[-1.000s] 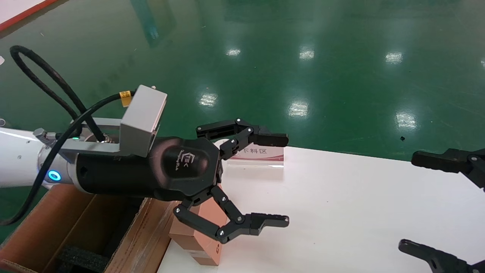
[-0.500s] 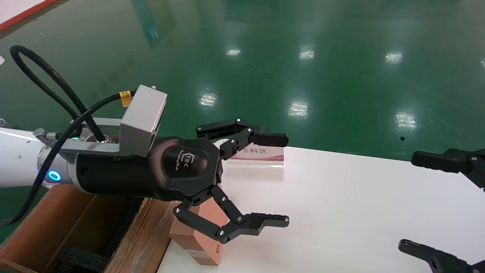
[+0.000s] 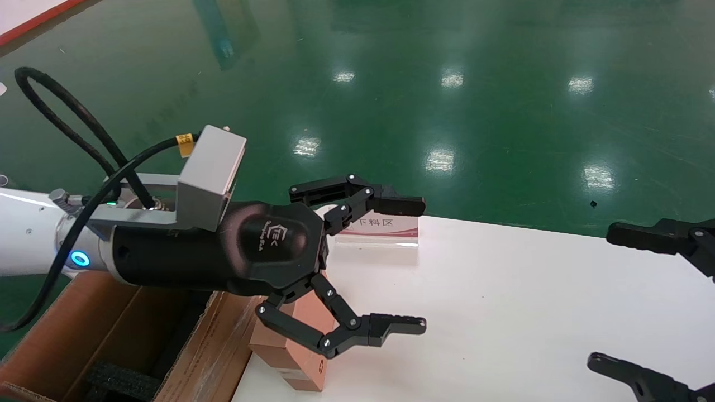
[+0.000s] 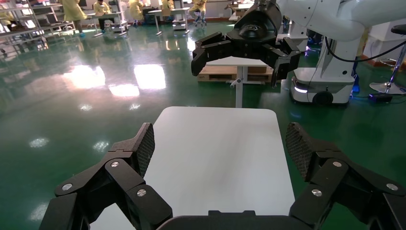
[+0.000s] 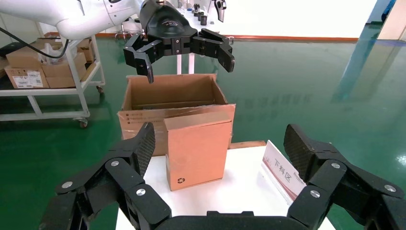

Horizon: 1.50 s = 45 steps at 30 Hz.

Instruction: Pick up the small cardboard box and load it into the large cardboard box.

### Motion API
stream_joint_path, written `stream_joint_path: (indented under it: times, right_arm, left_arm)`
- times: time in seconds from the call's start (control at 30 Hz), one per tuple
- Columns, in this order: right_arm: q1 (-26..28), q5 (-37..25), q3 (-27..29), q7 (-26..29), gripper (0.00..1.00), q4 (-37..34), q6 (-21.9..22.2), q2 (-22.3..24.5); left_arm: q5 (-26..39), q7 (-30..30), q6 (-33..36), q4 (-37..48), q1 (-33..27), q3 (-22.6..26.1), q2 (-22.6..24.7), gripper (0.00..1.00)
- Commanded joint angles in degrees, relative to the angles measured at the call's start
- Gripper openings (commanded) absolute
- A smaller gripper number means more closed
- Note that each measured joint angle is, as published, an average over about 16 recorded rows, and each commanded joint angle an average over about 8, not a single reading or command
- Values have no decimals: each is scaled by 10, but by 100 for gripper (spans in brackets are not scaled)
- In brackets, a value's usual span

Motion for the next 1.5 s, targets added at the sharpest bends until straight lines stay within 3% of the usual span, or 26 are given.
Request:
stream_joint_path:
  times: [0.03,0.47,0.7,1.13,1.3,1.5]
  right_arm:
    - [0,0,0,0,100,0,0,0]
    - [0,0,0,0,100,0,0,0]
    - [0,0,0,0,100,-1,0,0]
    - [0,1,-1,-1,100,-1,0,0]
    - [0,1,-1,-1,100,-1,0,0]
    - [0,1,-1,-1,100,-1,0,0]
  left_arm:
    - [0,0,0,0,0,0,0,100]
    - [2,0,1,0,-1,1,-2,100]
    - [48,-12,32,20,-38,25,-19,100]
    - [228,-76,52,117,-232,177,18,100]
    - [293,-136,56,142,-315,259,46,100]
    - [320,-229,52,150,-377,341,56,100]
